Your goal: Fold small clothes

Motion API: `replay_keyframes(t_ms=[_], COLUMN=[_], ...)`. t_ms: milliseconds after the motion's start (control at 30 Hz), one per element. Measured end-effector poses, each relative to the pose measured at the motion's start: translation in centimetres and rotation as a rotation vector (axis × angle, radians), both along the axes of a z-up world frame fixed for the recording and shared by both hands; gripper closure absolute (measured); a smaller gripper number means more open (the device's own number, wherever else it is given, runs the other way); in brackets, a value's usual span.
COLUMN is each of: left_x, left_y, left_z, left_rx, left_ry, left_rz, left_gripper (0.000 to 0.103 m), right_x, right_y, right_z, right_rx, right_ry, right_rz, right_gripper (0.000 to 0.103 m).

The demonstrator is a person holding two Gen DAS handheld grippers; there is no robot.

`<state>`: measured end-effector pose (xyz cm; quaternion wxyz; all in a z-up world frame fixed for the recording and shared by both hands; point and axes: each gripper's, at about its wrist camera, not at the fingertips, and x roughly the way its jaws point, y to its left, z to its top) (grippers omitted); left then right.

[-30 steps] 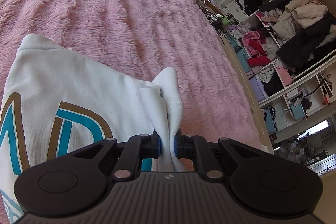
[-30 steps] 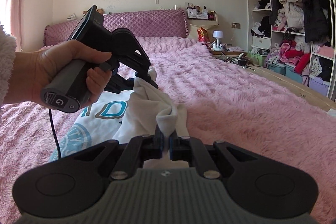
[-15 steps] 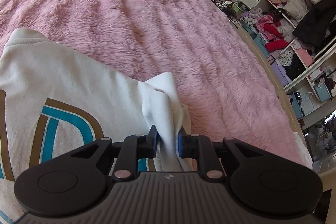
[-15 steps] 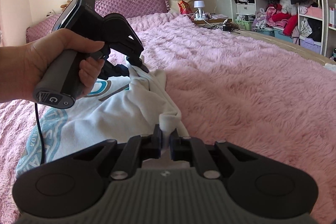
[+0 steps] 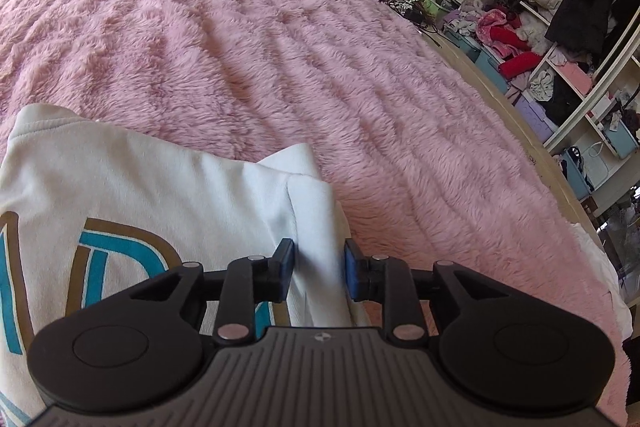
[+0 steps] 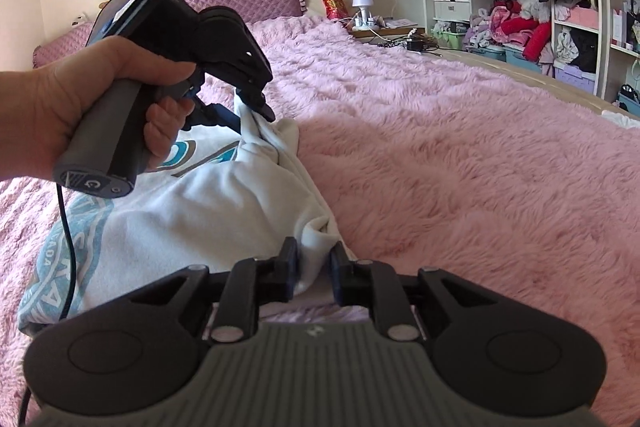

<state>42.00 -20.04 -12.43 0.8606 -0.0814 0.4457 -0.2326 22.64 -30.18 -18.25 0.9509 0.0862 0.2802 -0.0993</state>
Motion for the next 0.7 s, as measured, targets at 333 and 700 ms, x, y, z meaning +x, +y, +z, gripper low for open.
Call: replay_keyframes(t_ms=[333, 700], left_x=[-10.1, -19.3], left_y=[8.8, 15.0], left_z=[6.3, 0.8], left_rx=[0.090, 0.052], left_ry=[-0.246, -0.146], left_rz=[-0.118, -0.055], left_gripper=[0.048, 0.048], right_x=[-0.5, 11.2], right_y=[-3.2, -6.1], right_z=[3.4, 5.1], right_rx=[-0.018, 0.198], right_ry=[-0.116, -0.056], right_rz=[0.170, 0.407], right_gripper=[0.071, 0.064])
